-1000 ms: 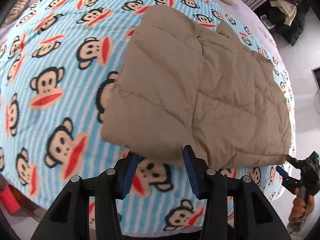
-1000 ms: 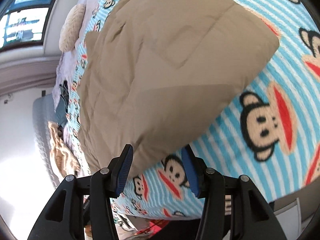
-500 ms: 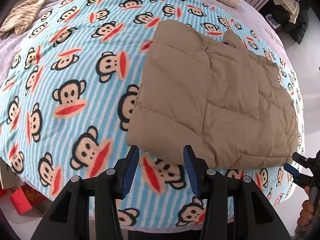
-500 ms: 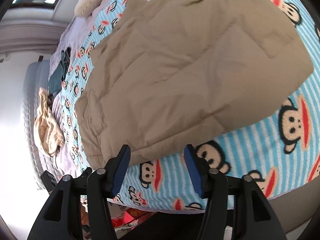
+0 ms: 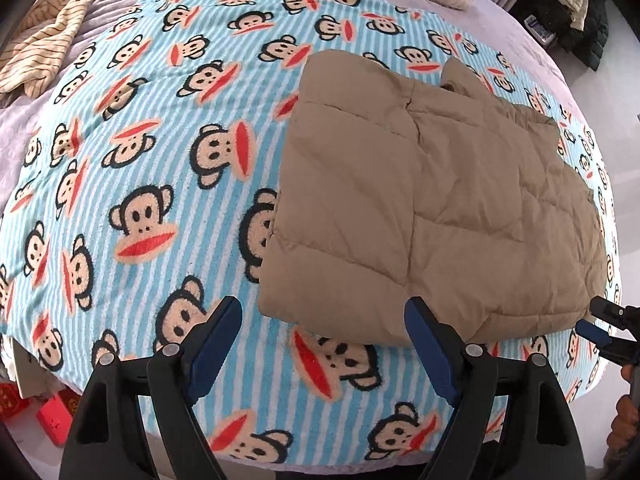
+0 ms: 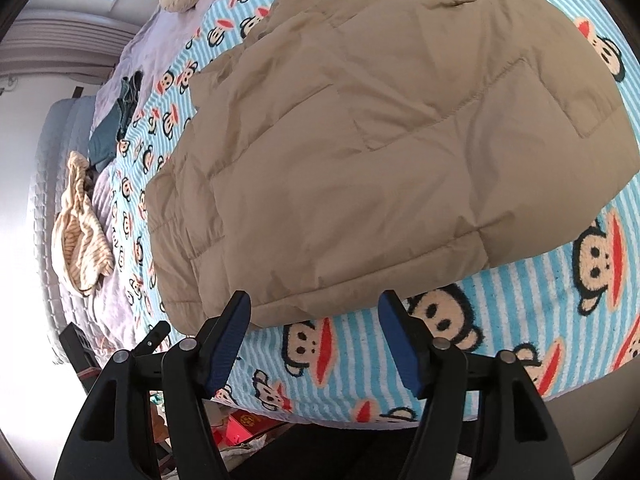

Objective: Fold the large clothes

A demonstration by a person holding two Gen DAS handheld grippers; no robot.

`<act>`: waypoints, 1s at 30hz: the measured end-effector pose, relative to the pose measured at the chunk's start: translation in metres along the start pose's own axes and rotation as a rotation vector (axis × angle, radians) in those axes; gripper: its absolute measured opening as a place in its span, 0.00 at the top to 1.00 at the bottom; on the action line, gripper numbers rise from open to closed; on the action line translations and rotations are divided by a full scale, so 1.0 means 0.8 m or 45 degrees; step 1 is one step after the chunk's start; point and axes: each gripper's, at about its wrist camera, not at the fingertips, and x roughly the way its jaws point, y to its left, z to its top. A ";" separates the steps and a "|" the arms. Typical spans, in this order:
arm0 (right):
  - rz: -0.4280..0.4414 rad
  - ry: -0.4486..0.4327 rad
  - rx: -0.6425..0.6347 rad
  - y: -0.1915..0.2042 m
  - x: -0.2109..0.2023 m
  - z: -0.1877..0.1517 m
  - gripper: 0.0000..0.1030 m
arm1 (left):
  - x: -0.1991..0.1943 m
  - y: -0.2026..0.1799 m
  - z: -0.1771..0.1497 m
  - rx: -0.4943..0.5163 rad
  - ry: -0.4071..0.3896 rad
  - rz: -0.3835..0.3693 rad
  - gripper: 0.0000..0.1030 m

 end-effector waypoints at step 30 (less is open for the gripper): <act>-0.245 0.020 -0.236 0.050 0.021 -0.021 0.00 | 0.043 0.051 0.084 -0.082 -0.035 -0.224 0.00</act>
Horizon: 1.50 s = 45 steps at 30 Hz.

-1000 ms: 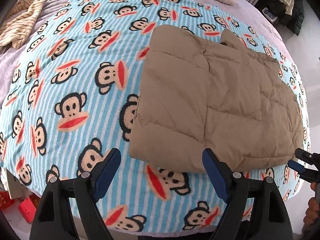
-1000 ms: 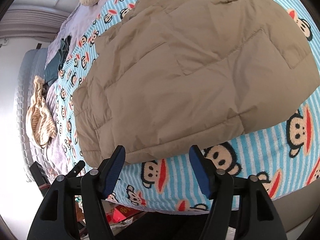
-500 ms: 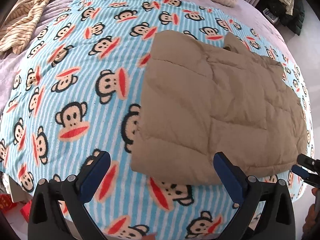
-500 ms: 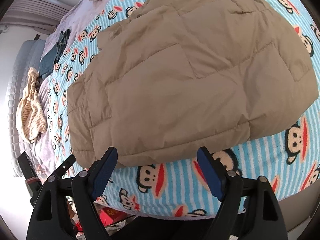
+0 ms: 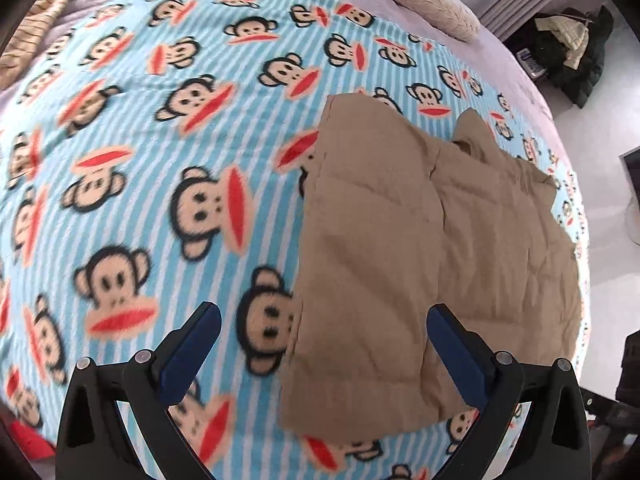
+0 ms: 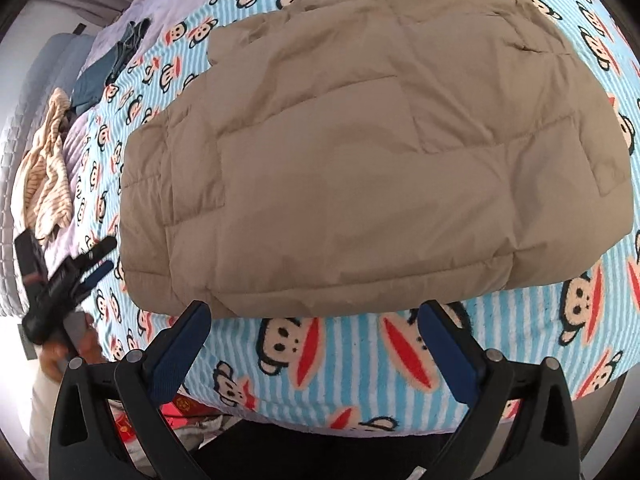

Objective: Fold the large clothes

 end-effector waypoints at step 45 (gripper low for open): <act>0.093 -0.303 -0.030 -0.023 0.028 0.119 0.81 | -0.002 -0.164 0.052 0.281 0.157 -0.427 0.79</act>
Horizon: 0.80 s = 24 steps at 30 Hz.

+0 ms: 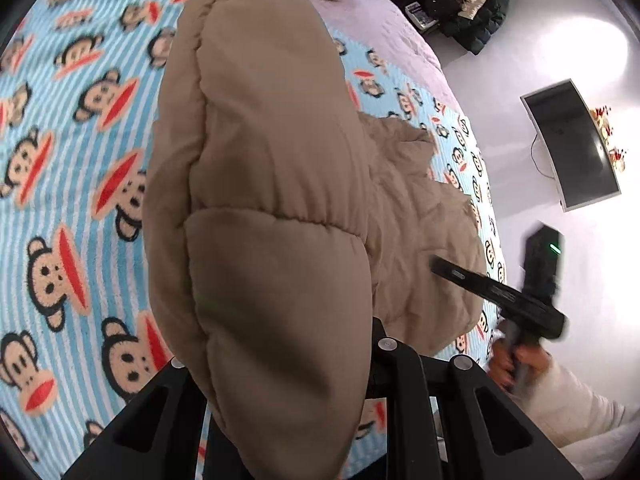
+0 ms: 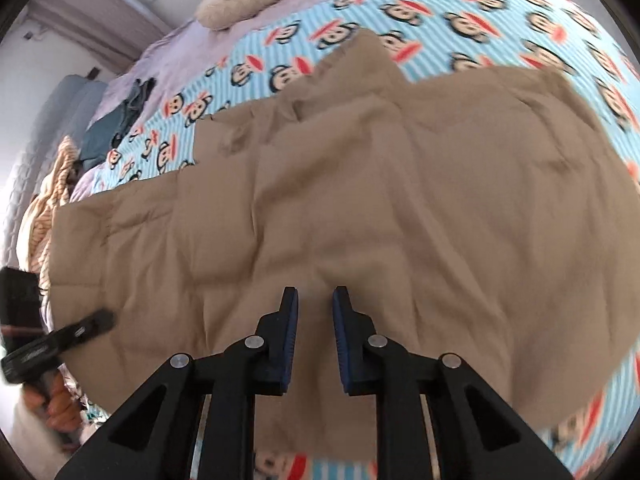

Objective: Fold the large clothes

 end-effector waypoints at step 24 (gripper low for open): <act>0.391 0.144 0.233 -0.132 0.018 0.078 0.89 | 0.122 -0.316 0.021 0.193 0.041 0.102 0.78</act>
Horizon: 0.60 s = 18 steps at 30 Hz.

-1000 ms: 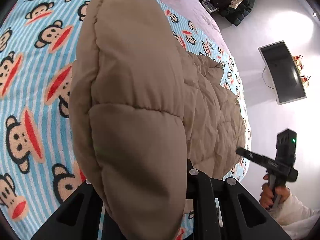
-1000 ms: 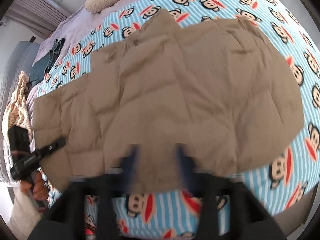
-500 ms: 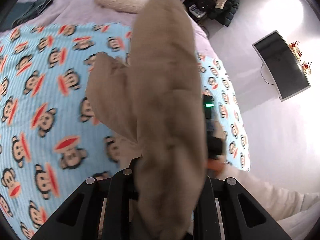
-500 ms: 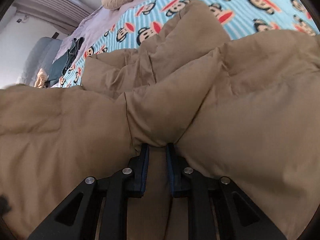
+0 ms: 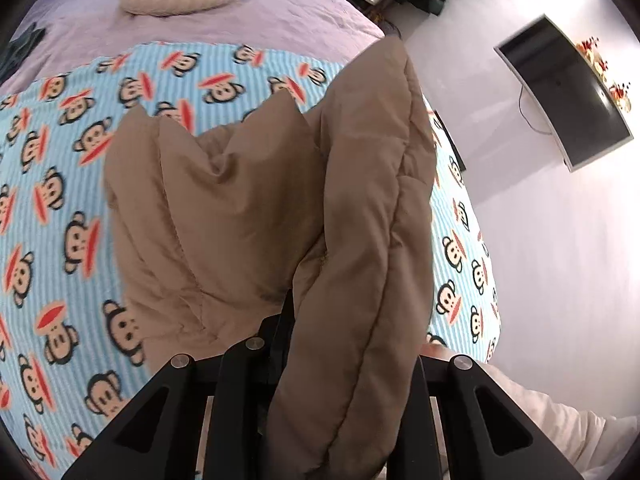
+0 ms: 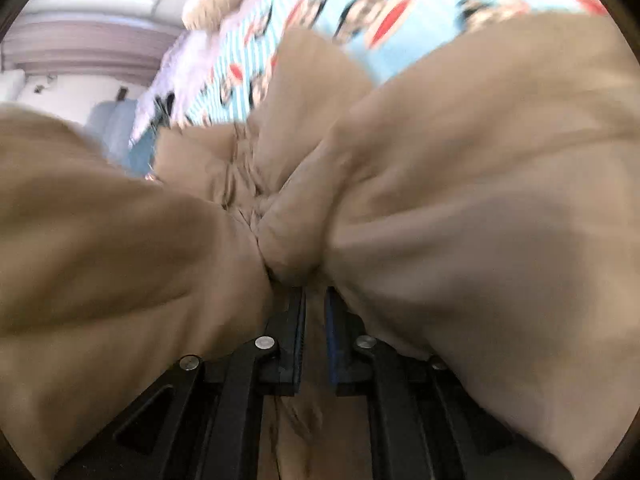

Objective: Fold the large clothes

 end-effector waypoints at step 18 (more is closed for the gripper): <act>-0.025 -0.188 0.289 -0.145 -0.187 -0.101 0.42 | 0.214 -0.066 0.028 -0.011 0.412 -0.396 0.31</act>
